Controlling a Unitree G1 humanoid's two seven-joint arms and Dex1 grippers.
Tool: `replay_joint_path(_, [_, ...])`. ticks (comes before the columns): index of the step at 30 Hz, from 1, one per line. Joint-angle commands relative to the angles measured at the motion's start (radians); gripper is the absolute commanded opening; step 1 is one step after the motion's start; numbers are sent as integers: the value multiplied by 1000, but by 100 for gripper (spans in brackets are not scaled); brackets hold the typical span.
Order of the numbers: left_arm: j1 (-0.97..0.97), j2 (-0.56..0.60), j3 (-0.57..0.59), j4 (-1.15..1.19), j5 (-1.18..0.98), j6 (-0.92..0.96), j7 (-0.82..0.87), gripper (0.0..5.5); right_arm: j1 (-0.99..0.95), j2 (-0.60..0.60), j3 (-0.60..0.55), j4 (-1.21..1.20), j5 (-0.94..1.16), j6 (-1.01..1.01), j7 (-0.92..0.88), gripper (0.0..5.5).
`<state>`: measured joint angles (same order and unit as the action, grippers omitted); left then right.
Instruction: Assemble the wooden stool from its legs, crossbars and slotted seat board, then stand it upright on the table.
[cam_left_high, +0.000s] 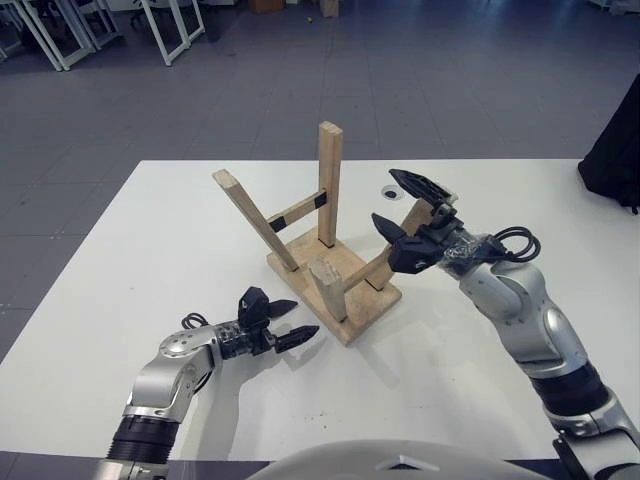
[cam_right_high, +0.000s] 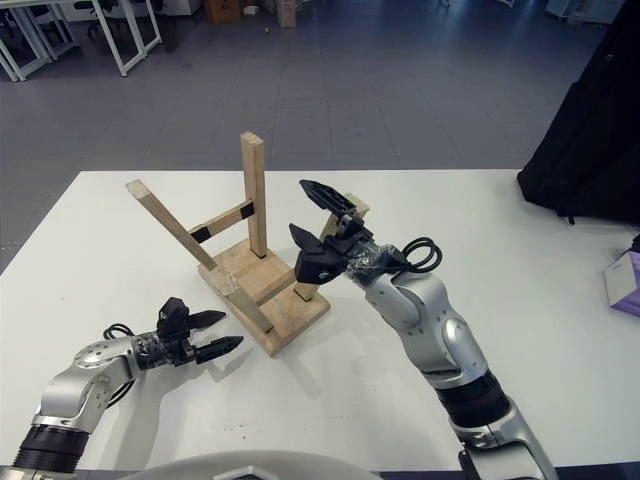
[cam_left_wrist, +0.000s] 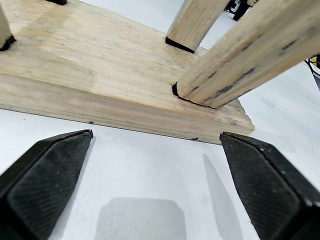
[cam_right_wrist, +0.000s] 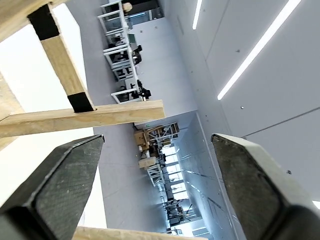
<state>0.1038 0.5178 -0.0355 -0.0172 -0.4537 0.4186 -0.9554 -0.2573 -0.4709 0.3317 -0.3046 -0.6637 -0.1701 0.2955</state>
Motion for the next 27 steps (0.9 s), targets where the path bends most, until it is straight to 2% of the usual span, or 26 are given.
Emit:
replay_joint_path(1, [-15,-4,-11,22,24,-7,11,471,39,4,46,133,-9,-44,-18,399])
replay_joint_path(8, [-27,-8,-3,33,40,-41,27,471,71,-15,64,202,49,-81,20,399])
replay_joint_path(12, [-157,-27,28,71,101,-78,138,471,51,-23,71,210,53,-90,17,399])
replay_joint_path(14, [-195,-20,9,85,126,-69,147,471,39,-24,71,215,53,-92,18,399])
replay_joint_path(20, [-189,41,-63,10,106,-15,6,471,30,-23,80,207,56,-81,41,399])
replay_joint_path(27, [-309,21,-154,147,220,4,34,471,20,-24,89,203,59,-79,66,399])
